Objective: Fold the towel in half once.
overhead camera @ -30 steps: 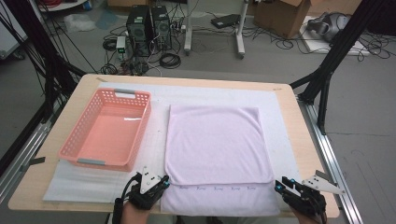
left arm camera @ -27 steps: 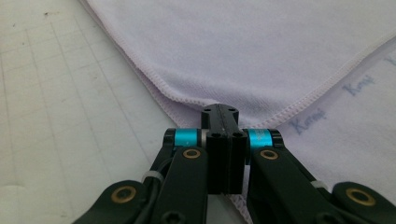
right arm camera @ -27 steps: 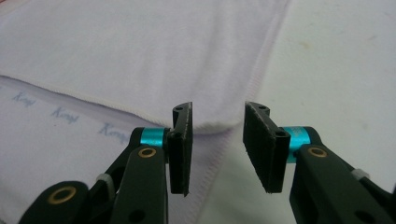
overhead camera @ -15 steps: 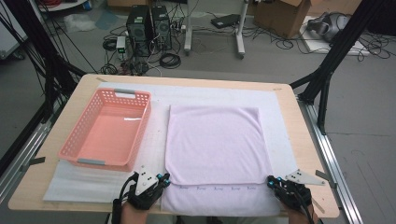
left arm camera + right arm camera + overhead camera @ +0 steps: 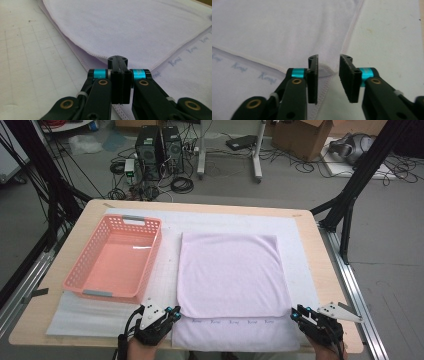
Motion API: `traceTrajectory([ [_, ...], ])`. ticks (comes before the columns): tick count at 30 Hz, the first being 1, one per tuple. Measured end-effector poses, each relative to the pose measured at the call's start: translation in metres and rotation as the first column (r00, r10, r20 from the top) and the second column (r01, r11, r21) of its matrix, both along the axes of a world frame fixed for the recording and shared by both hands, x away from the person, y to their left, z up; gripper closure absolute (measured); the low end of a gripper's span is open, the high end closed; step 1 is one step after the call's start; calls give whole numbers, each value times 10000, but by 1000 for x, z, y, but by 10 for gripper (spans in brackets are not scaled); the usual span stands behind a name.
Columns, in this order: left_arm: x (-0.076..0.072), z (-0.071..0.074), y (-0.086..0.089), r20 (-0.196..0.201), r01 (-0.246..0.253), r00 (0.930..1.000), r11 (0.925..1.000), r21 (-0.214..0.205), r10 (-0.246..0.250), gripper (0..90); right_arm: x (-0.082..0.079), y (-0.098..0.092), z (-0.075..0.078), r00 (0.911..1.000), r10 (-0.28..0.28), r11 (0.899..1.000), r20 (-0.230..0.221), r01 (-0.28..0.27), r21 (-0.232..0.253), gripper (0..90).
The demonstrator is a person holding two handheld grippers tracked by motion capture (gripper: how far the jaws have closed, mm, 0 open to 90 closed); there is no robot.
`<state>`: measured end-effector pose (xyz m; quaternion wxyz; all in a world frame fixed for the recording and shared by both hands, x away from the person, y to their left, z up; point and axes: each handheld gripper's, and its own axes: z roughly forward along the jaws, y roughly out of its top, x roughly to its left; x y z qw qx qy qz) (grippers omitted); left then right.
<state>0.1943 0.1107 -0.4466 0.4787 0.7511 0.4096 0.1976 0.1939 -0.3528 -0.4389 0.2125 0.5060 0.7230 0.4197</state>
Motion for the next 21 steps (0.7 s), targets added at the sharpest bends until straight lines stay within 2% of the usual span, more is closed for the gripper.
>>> traceTrajectory([
  [1, 0, 0, 0, -2, -11, 10000, 10000, 0, 11, 900, 1, 2, -1, 10000, 69, 10000, -59, -69, -51, 610],
  [2, 0, -1, 0, -20, 13, 10000, 10000, 12, -12, 899, 4, 8, -5, 9995, 164, 9987, -273, -177, -475, 587],
  [4, -1, -1, -1, -48, -7, 10000, 10000, -32, 7, 899, 6, 13, -10, 9981, 263, 9958, -556, -311, -857, 587],
  [7, -1, -1, 0, -89, -4, 10000, 9999, -100, 3, 897, 7, 16, -11, 9982, 340, 9930, -497, -394, -1117, 583],
  [8, 0, -2, 2, -337, 17, 9994, 9996, -290, -27, 892, 7, 16, -11, 9983, 327, 9936, -472, -376, -1065, 575],
  [9, 0, -2, 2, -337, 17, 9994, 9996, -290, -27, 814, 7, 16, -11, 9983, 327, 9936, -472, -376, -1065, 575],
  [10, 1, -2, 3, -485, -64, 9988, 9993, -379, 46, 814, 7, 15, -10, 9986, 327, 9939, -421, -369, -1043, 572],
  [11, 2, -2, 4, -694, -148, 9975, 9980, -614, 105, 665, 6, 15, -9, 9989, 335, 9942, -339, -368, -1011, 571],
  [13, 1, 0, 3, -717, -181, 9973, 9973, -712, 129, 597, 5, 14, -8, 9989, 345, 9948, -317, -373, -952, 571],
  [15, 2, 0, 2, -788, -145, 9969, 9976, -673, 91, 570, 5, 14, -7, 9992, 341, 9958, -212, -358, -842, 571],
  [18, 8, -5, -3, -1067, -203, 9941, 9994, -295, 170, 578, 5, 17, -8, 9989, 406, 9947, -252, -428, -935, 579],
  [20, 9, -7, -8, -1005, -183, 9948, 9998, 22, 184, 656, 6, 20, -11, 9981, 508, 9909, -347, -547, -1232, 613],
  [21, 9, -8, -11, -968, -179, 9951, 9997, 192, 197, 723, 7, 21, -12, 9983, 481, 9899, -318, -519, -1316, 649],
])
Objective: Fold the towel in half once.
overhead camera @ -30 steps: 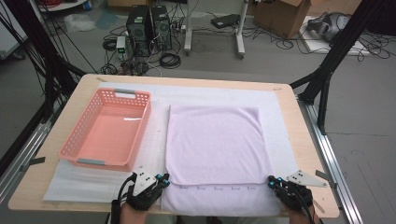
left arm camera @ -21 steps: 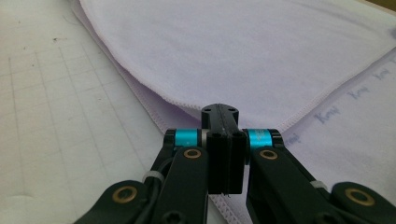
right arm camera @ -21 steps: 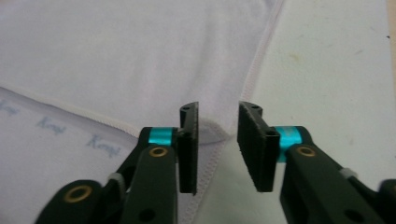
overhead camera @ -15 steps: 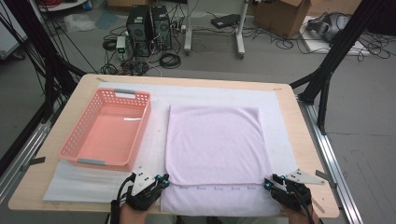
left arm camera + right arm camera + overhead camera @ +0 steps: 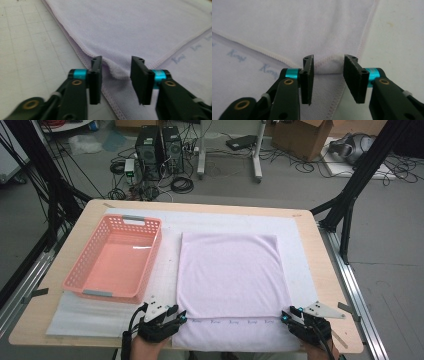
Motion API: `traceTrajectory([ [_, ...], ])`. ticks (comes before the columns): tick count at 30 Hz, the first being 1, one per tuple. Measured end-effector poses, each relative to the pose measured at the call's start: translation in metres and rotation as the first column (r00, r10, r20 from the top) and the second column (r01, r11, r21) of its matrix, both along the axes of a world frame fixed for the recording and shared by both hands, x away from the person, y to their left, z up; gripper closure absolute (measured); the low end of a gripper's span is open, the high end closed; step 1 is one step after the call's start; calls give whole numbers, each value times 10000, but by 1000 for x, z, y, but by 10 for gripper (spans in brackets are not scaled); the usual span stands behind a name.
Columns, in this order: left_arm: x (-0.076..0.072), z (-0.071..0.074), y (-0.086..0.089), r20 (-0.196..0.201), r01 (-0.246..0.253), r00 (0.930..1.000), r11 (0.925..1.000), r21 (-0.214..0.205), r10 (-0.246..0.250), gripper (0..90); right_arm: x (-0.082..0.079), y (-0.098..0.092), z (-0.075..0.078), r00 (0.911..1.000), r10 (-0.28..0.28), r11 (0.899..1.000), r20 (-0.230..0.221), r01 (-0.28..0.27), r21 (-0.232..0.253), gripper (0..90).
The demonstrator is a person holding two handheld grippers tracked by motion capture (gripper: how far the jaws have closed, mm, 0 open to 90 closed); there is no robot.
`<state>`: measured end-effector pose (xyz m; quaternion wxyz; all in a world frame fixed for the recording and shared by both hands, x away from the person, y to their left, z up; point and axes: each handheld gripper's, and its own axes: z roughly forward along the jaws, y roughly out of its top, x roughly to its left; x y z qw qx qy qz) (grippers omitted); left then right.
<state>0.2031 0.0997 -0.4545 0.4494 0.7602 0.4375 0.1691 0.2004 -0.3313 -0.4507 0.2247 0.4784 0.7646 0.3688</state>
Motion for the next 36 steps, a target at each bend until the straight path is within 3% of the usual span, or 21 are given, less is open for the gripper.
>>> traceTrajectory([
  [2, 0, -1, -3, 94, 33, 10000, 9998, 196, -35, 837, 1, 0, 0, 10000, 68, 10000, 14, -68, -71, 752],
  [4, 0, -1, -7, 345, 12, 9994, 9988, 492, -29, 872, 0, 0, -1, 9998, 180, 9998, 35, -179, -83, 867],
  [7, -1, -1, -6, 353, 13, 9994, 9993, 382, -27, 876, -1, 0, -1, 9999, 153, 9999, 33, -153, -67, 875],
  [11, -4, 2, 1, 373, 28, 9993, 9999, -129, -23, 877, -2, -5, -1, 9999, 145, 9988, 75, -148, 460, 874],
  [12, -4, 3, 3, 362, 27, 9993, 9998, -220, -19, 876, -3, -8, 2, 9997, 118, 9976, 217, -133, 685, 835],
  [14, -5, 4, 5, 384, 9, 9993, 9996, -299, 3, 876, -5, -11, 7, 9990, -215, 9959, 391, 180, 889, 645],
  [15, -6, 5, 6, 402, -1, 9992, 9993, -376, 17, 876, -7, -13, 10, 9980, -396, 9926, 491, 337, 1163, 610],
  [19, -5, 5, 6, 423, 12, 9991, 9991, -419, 6, 876, -9, -18, 20, 9936, -777, 9855, 817, 641, 1573, 527],
  [23, -6, 5, 6, 475, 20, 9989, 9991, -431, 0, 875, 2, -11, 7, 9983, -471, 9915, 332, 427, 1232, 487],
  [25, -6, 5, 7, 480, 23, 9988, 9989, -467, -1, 875, 8, -6, -1, 9998, -202, 9975, 5, 201, 682, 569],
  [26, -6, 5, 7, 470, -14, 9989, 9988, -480, 37, 876, 8, -4, -2, 9997, -189, 9990, 174, 182, 396, 681],
  [27, -6, 5, 7, 469, -16, 9989, 9990, -448, 37, 876, 8, -5, -1, 10000, 51, 9985, 77, -55, 537, 799],
  [31, -8, 6, 8, 535, 22, 9986, 9988, -496, 5, 876, 6, -4, 1, 9998, 63, 9998, 212, -67, 169, 822],
  [36, -16, 12, 12, 674, 85, 9977, 9970, -763, -34, 876, -8, -11, 9, 9986, 162, 9980, 495, -192, 607, 824],
])
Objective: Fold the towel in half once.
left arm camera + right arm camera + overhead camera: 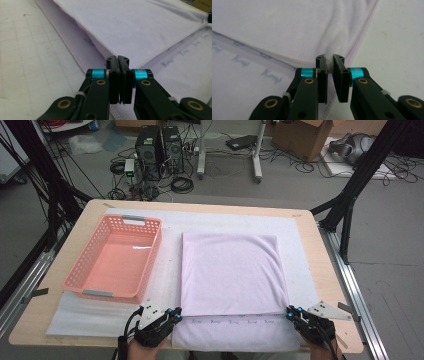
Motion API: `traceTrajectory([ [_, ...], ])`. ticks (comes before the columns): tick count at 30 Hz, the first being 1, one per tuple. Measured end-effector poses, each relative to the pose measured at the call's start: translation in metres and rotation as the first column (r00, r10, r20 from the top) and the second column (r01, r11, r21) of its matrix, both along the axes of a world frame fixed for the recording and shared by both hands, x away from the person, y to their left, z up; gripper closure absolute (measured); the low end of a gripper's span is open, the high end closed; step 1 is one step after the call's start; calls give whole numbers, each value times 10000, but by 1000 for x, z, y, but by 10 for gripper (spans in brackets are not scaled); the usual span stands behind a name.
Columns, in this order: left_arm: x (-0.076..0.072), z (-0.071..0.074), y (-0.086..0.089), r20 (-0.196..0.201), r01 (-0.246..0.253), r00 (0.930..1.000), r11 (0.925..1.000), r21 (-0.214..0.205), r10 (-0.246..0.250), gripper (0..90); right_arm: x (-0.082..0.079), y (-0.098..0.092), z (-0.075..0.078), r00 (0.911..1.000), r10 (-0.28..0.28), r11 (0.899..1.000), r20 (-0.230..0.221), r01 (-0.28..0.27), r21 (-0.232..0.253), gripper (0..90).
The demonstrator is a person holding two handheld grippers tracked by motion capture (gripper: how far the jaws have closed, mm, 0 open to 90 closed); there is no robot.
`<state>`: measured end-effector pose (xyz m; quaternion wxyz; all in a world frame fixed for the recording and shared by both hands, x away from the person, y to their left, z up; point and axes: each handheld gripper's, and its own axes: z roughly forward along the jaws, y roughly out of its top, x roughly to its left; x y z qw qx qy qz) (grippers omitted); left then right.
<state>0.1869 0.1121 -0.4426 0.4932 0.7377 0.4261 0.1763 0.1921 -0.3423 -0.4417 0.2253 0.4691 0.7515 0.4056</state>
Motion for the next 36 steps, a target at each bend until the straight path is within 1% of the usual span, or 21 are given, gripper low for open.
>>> traceTrajectory([
  [2, -6, 3, 2, 91, 52, 9999, 10000, -51, -51, 876, -9, -3, 2, 9999, 139, 9998, 52, -140, 116, 824],
  [5, -15, 4, 6, 68, 56, 10000, 9998, -182, -55, 876, -21, -4, 5, 9993, 366, 9993, 72, -367, 100, 823],
  [6, -15, 4, 6, 68, 56, 10000, 9998, -182, -55, 876, -24, -4, 6, 9992, 393, 9991, 62, -393, 159, 823],
  [7, -24, 5, 8, 169, 117, 9998, 9997, -231, -113, 877, -27, -4, 6, 9990, 432, 9988, 74, -434, 223, 823],
  [11, -41, 7, 11, 236, 343, 9992, 9990, -291, -337, 876, -40, -3, 6, 9981, 615, 9980, -42, -614, 113, 823],
  [15, -53, 8, 12, 302, 522, 9982, 9983, -261, -514, 876, -55, -6, 6, 9974, 718, 9973, -101, -716, 152, 823],
  [18, -60, 7, 11, 272, 670, 9974, 9975, -221, -664, 876, -66, -8, 6, 9972, 726, 9973, -162, -724, 149, 823],
  [19, -60, 7, 11, 272, 670, 9974, 9975, -221, -664, 876, -69, -8, 5, 9969, 771, 9970, -138, -769, 109, 824],
  [20, -65, 7, 12, 257, 722, 9971, 9971, -222, -716, 876, -73, -9, 5, 9968, 786, 9969, -172, -784, 116, 824],
  [25, -79, 6, 14, 215, 912, 9956, 9957, -158, -909, 876, -88, -9, 5, 9956, 913, 9958, -212, -912, 80, 824],
  [26, -79, 6, 14, 215, 912, 9956, 9957, -158, -909, 875, -90, -9, 5, 9955, 916, 9958, -249, -914, 52, 823],
  [27, -79, 4, 13, 91, 1082, 9941, 9941, -91, -1081, 872, -91, -9, 5, 9955, 918, 9958, -224, -919, -39, 814],
  [28, -79, 4, 13, 91, 1082, 9941, 9941, -91, -1081, 862, -90, -9, 4, 9958, 873, 9961, -261, -875, -73, 779],
  [29, -76, 2, 12, 106, 943, 9955, 9955, -64, -942, 797, -89, -9, 3, 9969, 747, 9971, -250, -749, -93, 717],
  [30, -76, 2, 12, 106, 943, 9955, 9955, -64, -942, 668, -88, -10, 3, 9981, 578, 9983, -217, -576, 95, 650],
  [31, -68, 3, 14, 173, 794, 9967, 9966, -198, -791, 604, -86, -12, 4, 9989, 435, 9986, -185, -430, 303, 626],
  [32, -64, 5, 14, 262, 717, 9971, 9971, -270, -710, 587, -84, -13, 5, 9994, 320, 9985, -99, -315, 441, 619],
  [33, -64, 5, 14, 262, 717, 9971, 9971, -270, -710, 563, -84, -13, 5, 9994, 320, 9985, -99, -315, 441, 619],
  [34, -58, 7, 15, 348, 656, 9973, 9973, -326, -645, 553, -79, -15, 8, 10000, 68, 9987, 66, -71, 499, 608],
  [35, -48, 11, 14, 371, 644, 9973, 9970, -428, -629, 551, -76, -16, 8, 9999, -69, 9986, 98, 64, 533, 605],
  [36, -42, 12, 13, 427, 694, 9968, 9967, -416, -676, 550, -72, -16, 8, 9998, -152, 9984, 122, 145, 546, 605],
])
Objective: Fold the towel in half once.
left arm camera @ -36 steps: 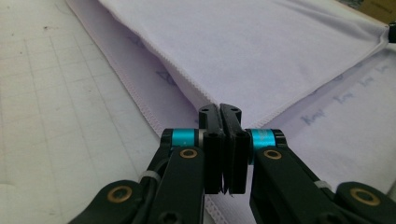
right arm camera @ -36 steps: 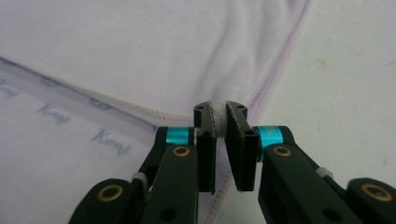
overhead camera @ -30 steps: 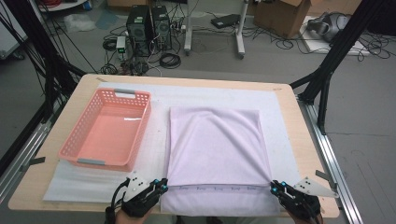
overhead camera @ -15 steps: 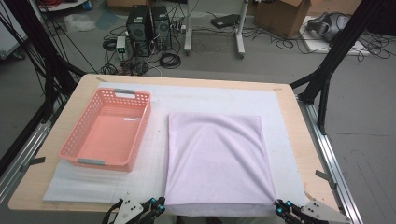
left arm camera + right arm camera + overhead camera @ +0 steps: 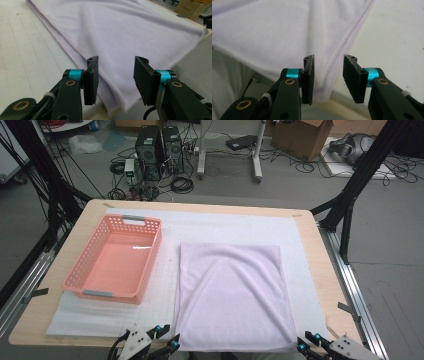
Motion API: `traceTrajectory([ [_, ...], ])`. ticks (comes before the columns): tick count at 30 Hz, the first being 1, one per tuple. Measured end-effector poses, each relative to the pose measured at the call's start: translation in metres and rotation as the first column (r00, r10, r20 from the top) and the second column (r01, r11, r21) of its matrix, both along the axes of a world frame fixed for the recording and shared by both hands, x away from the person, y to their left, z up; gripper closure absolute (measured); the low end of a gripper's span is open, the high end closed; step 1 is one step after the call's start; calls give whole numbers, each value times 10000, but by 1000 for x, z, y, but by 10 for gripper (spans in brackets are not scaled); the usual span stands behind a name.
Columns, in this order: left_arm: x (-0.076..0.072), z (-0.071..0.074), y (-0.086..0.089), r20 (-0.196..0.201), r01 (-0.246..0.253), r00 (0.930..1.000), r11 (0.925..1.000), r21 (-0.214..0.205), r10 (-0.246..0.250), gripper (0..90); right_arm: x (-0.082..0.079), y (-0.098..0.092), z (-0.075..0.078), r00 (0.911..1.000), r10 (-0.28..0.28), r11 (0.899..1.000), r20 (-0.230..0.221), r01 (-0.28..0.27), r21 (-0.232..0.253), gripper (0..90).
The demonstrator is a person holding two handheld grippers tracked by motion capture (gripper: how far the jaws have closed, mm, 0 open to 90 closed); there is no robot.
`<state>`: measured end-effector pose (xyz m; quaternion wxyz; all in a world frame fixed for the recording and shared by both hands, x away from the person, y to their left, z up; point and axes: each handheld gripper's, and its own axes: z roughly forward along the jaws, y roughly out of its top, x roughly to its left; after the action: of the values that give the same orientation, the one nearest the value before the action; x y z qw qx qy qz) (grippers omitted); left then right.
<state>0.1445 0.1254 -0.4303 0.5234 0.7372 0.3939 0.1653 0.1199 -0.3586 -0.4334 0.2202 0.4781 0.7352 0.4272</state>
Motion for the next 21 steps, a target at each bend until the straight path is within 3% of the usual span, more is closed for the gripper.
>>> traceTrajectory([
  [1, 0, 0, 0, 0, 0, 10000, 10000, 0, 0, 550, 4, -1, 0, 10000, -54, 10000, 2, 54, -8, 605],
  [7, 38, 6, -2, 17, -187, 9998, 9998, 26, 187, 544, 18, -3, 3, 9993, -316, 9995, 179, 318, -84, 603],
  [13, 63, 7, -6, -34, -212, 9998, 9997, 90, 213, 561, 36, -4, 4, 9991, -352, 9992, 222, 356, -163, 597],
  [20, 102, 2, -10, -373, -315, 9988, 9994, 151, 321, 547, 78, -7, 2, 9994, -331, 9993, 123, 333, -186, 591],
  [21, 114, 0, -11, -464, -352, 9983, 9992, 164, 359, 544, 83, -7, 1, 9993, -354, 9992, 70, 356, -168, 591],
])
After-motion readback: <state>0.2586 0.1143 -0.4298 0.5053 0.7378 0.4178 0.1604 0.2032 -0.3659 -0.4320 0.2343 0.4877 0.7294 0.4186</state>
